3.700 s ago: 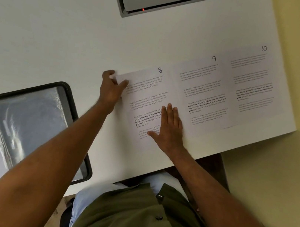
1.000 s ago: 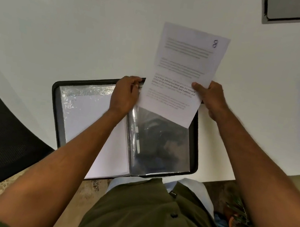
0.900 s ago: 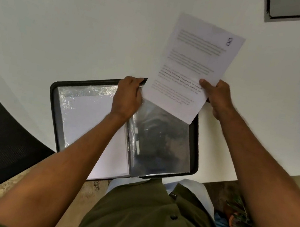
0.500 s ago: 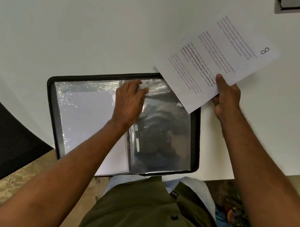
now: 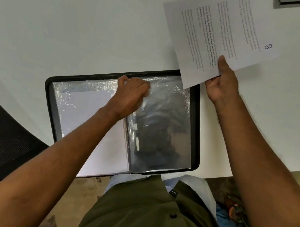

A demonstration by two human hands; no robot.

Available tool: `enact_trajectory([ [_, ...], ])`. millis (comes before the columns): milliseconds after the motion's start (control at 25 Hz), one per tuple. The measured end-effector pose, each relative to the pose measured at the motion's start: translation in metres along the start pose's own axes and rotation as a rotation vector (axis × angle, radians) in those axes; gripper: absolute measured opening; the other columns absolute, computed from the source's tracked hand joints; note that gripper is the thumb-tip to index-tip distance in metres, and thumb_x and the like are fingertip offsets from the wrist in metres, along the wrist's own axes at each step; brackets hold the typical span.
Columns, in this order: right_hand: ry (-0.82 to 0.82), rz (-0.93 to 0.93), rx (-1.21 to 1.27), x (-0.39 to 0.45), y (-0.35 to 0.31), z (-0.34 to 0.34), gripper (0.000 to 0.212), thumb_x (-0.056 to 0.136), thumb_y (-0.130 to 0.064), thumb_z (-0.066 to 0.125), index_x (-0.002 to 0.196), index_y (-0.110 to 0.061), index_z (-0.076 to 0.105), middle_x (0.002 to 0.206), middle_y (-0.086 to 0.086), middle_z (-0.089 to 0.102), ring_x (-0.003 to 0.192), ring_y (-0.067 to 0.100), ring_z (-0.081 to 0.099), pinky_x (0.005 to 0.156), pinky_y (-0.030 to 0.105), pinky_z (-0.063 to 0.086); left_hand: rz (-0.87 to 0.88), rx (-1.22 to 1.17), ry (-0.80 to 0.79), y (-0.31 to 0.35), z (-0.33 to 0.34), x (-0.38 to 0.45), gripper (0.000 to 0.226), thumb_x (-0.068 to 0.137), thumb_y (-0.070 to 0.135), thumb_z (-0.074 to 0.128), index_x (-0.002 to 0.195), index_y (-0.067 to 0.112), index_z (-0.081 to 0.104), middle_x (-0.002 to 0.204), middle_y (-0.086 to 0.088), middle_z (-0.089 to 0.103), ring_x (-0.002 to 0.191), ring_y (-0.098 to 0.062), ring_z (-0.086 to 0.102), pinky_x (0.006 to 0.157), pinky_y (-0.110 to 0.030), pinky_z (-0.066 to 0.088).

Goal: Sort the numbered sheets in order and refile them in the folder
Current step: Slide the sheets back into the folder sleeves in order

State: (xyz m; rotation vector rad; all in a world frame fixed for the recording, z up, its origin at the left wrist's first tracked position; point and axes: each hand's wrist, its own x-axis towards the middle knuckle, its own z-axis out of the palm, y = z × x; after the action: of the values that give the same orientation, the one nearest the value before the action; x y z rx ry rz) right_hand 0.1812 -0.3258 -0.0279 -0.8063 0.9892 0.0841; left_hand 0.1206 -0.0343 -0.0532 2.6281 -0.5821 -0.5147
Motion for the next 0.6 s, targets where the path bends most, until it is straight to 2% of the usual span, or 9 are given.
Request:
enact_trajectory([
  [120, -0.004, 0.017, 0.037, 0.000, 0.000, 0.013, 0.019, 0.099, -0.015, 0.068, 0.114, -0.003, 0.068, 0.116, 0.019, 0.074, 0.103, 0.030, 0.073, 0.090, 0.046, 0.061, 0.038, -0.021, -0.034, -0.002, -0.002, 0.003, 0.026, 0.088, 0.003, 0.058, 0.103, 0.024, 0.056, 0.108, 0.007, 0.060, 0.112, -0.019, 0.051, 0.099, -0.042, 0.023],
  [200, 0.000, 0.021, 0.038, 0.001, 0.000, 0.021, 0.018, 0.099, -0.015, 0.068, 0.113, -0.003, 0.068, 0.115, 0.019, 0.074, 0.102, 0.030, 0.073, 0.086, 0.045, 0.062, 0.036, -0.082, -0.034, -0.002, -0.002, 0.005, 0.019, 0.091, 0.016, 0.061, 0.108, 0.025, 0.056, 0.111, 0.006, 0.059, 0.113, -0.020, 0.050, 0.098, -0.041, 0.024],
  [320, -0.009, 0.027, 0.036, 0.003, 0.001, 0.027, 0.019, 0.099, -0.016, 0.068, 0.113, -0.003, 0.067, 0.115, 0.020, 0.075, 0.104, 0.031, 0.073, 0.087, 0.046, 0.062, -0.045, -0.152, -0.061, 0.004, -0.004, 0.010, 0.039, 0.096, 0.040, 0.064, 0.130, 0.025, 0.055, 0.120, 0.003, 0.059, 0.118, -0.019, 0.049, 0.100, -0.040, 0.023],
  [400, -0.013, 0.027, 0.038, 0.005, 0.001, 0.030, 0.018, 0.099, -0.016, 0.068, 0.112, -0.004, 0.068, 0.112, 0.019, 0.075, 0.102, 0.031, 0.073, 0.089, 0.048, 0.061, -0.065, -0.114, -0.072, 0.007, -0.005, 0.016, 0.044, 0.100, 0.044, 0.058, 0.139, 0.026, 0.054, 0.122, 0.001, 0.059, 0.120, -0.021, 0.048, 0.100, -0.041, 0.024],
  [600, 0.006, 0.029, 0.017, 0.010, 0.003, 0.030, 0.019, 0.097, -0.015, 0.070, 0.112, -0.003, 0.068, 0.109, 0.019, 0.076, 0.097, 0.030, 0.075, 0.089, 0.050, 0.061, -0.047, -0.088, -0.111, 0.013, -0.005, 0.028, 0.026, 0.100, 0.035, 0.058, 0.125, 0.027, 0.065, 0.122, 0.001, 0.058, 0.121, -0.022, 0.047, 0.100, -0.042, 0.024],
])
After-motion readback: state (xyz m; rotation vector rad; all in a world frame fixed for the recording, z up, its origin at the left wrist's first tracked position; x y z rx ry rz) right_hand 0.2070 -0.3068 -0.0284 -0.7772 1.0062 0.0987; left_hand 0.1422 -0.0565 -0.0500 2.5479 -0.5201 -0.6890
